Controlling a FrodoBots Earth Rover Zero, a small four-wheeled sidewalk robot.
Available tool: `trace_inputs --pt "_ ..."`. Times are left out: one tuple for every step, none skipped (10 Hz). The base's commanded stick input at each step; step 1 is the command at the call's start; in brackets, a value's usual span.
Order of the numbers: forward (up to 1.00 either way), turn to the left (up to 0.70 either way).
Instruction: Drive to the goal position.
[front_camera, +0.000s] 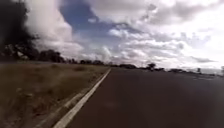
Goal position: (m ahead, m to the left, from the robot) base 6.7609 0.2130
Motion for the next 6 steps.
trace_inputs --pt "0.98 0.0" --pt "0.99 0.0" --pt "0.98 -0.31" --pt "0.99 -0.25" --pt "1.0 0.0" --pt "0.99 0.0"
